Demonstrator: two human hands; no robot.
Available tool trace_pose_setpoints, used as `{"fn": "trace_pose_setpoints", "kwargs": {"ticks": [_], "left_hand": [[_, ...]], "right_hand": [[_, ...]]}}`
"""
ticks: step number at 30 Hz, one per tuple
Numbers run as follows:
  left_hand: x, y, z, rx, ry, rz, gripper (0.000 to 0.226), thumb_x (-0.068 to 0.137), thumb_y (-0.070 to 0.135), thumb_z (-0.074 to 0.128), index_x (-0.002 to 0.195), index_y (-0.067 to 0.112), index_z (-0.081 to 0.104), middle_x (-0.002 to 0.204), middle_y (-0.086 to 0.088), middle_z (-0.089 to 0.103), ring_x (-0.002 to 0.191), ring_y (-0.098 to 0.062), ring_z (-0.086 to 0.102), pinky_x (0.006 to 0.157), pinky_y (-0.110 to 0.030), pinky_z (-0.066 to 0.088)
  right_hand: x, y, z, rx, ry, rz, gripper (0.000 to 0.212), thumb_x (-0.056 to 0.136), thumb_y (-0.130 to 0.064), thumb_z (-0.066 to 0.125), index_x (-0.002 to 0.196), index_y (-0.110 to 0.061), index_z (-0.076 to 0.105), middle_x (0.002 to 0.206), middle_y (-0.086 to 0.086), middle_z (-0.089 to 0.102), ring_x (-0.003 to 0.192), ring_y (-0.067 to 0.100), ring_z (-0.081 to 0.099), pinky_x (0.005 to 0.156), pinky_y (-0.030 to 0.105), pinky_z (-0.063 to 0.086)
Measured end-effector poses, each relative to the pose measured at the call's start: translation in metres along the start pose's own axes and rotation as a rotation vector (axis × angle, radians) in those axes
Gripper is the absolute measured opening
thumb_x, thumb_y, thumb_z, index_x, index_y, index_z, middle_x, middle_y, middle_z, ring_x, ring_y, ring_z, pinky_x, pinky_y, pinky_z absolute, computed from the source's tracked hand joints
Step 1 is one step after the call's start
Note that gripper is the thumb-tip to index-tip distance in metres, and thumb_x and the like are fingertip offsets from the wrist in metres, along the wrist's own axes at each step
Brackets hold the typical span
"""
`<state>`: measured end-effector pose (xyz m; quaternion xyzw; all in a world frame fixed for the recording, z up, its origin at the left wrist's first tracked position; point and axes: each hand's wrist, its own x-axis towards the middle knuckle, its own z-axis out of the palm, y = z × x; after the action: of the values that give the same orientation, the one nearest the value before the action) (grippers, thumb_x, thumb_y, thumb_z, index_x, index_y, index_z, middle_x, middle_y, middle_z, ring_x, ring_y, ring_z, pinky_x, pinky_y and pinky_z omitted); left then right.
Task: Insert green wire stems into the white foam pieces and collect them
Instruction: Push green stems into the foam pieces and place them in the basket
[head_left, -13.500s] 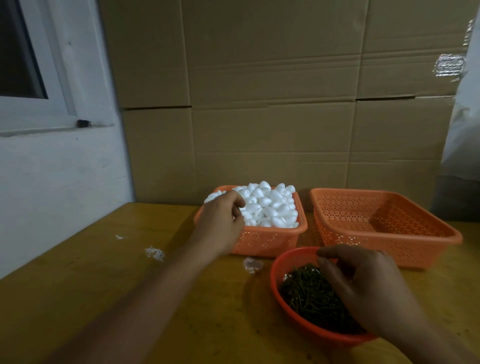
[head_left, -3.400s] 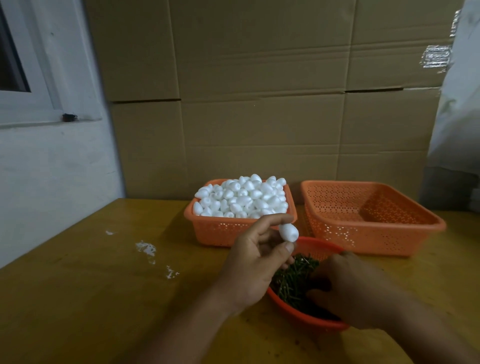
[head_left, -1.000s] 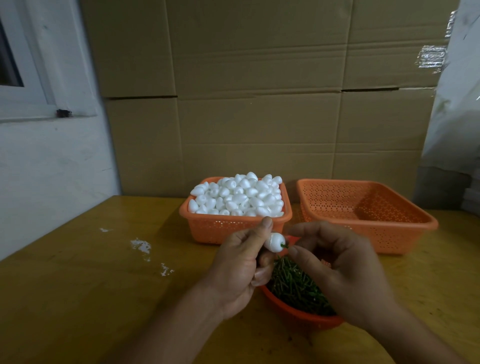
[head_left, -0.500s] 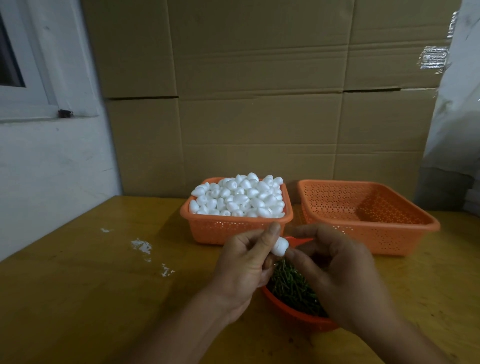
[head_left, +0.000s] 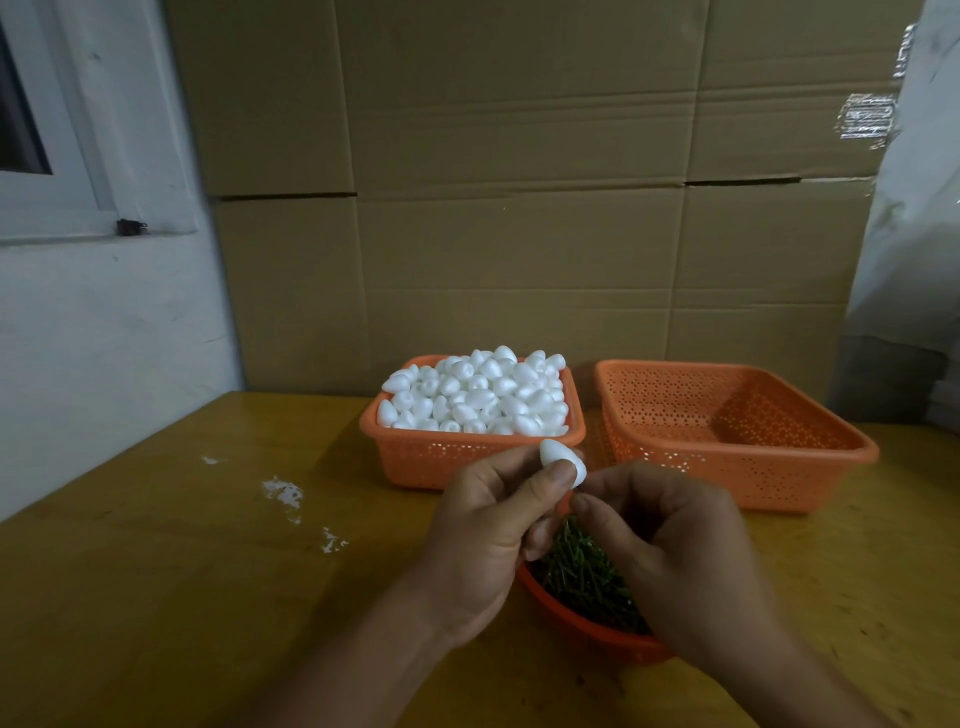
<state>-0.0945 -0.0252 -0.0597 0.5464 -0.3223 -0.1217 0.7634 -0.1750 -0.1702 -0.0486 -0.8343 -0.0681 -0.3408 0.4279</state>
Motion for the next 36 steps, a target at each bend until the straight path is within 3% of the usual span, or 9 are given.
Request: {"fn": "trace_pose_setpoints", "kwargs": {"ticks": [3, 9, 14, 19, 24, 29, 36], "left_hand": [[0.0, -0.0001, 0.0014, 0.057, 0.022, 0.048, 0.044, 0.083, 0.04, 0.073, 0.099, 0.0, 0.069, 0.058, -0.002, 0.041, 0.054, -0.012, 0.037, 0.051, -0.022, 0.031], [-0.0016, 0.0016, 0.0027, 0.168, -0.002, 0.14, 0.019, 0.088, 0.043, 0.068, 0.089, 0.024, 0.072, 0.059, 0.006, 0.045, 0.055, -0.01, 0.038, 0.051, -0.022, 0.033], [-0.0023, 0.0034, 0.0026, 0.285, -0.035, 0.256, 0.013, 0.098, 0.031, 0.061, 0.088, 0.034, 0.069, 0.065, 0.021, 0.06, 0.061, 0.005, 0.055, 0.059, -0.008, 0.043], [-0.003, 0.0032, 0.0034, 0.415, -0.013, 0.293, 0.016, 0.1, 0.037, 0.058, 0.086, 0.033, 0.063, 0.07, 0.018, 0.058, 0.065, 0.003, 0.054, 0.061, -0.013, 0.042], [-0.0046, 0.0018, 0.0043, 0.495, -0.005, 0.323, 0.022, 0.1, 0.045, 0.053, 0.089, 0.027, 0.06, 0.076, 0.009, 0.06, 0.072, -0.004, 0.056, 0.063, -0.024, 0.047], [-0.0055, 0.0042, 0.0066, 0.539, 0.019, 0.36, 0.017, 0.1, 0.045, 0.052, 0.085, 0.039, 0.056, 0.073, 0.015, 0.059, 0.068, 0.001, 0.054, 0.061, -0.015, 0.043], [-0.0058, 0.0026, 0.0063, 0.492, 0.026, 0.336, 0.016, 0.1, 0.041, 0.055, 0.09, 0.03, 0.063, 0.078, 0.005, 0.064, 0.074, -0.006, 0.06, 0.067, -0.022, 0.049]], "right_hand": [[-0.0003, -0.0016, 0.0013, 0.037, 0.0, 0.006, 0.016, 0.085, -0.02, 0.076, 0.076, -0.033, 0.074, 0.061, -0.011, 0.069, 0.047, 0.003, 0.057, 0.047, 0.01, 0.038], [-0.0002, -0.0025, 0.004, 0.024, 0.037, 0.007, 0.019, 0.086, -0.017, 0.076, 0.073, -0.031, 0.074, 0.057, -0.016, 0.067, 0.044, 0.0, 0.054, 0.045, 0.006, 0.035], [-0.0004, -0.0085, 0.0045, 0.078, 0.016, 0.01, 0.02, 0.086, -0.018, 0.075, 0.083, -0.038, 0.073, 0.062, -0.019, 0.07, 0.053, 0.002, 0.063, 0.048, 0.009, 0.043], [-0.0001, -0.0067, 0.0045, 0.13, 0.013, 0.078, 0.015, 0.085, -0.021, 0.074, 0.082, -0.036, 0.074, 0.068, -0.008, 0.073, 0.059, 0.011, 0.068, 0.055, 0.03, 0.054], [-0.0017, -0.0076, 0.0075, 0.188, 0.006, 0.1, 0.014, 0.087, -0.019, 0.073, 0.081, -0.032, 0.075, 0.069, -0.004, 0.074, 0.061, 0.013, 0.069, 0.055, 0.029, 0.054], [-0.0018, -0.0078, 0.0085, 0.25, -0.007, 0.108, 0.015, 0.088, -0.015, 0.073, 0.078, -0.024, 0.078, 0.07, -0.004, 0.075, 0.054, 0.002, 0.065, 0.049, 0.013, 0.046], [-0.0023, -0.01, 0.01, 0.236, -0.002, 0.115, 0.015, 0.088, -0.015, 0.072, 0.078, -0.025, 0.078, 0.071, -0.008, 0.075, 0.063, 0.005, 0.07, 0.056, 0.017, 0.052]]}}
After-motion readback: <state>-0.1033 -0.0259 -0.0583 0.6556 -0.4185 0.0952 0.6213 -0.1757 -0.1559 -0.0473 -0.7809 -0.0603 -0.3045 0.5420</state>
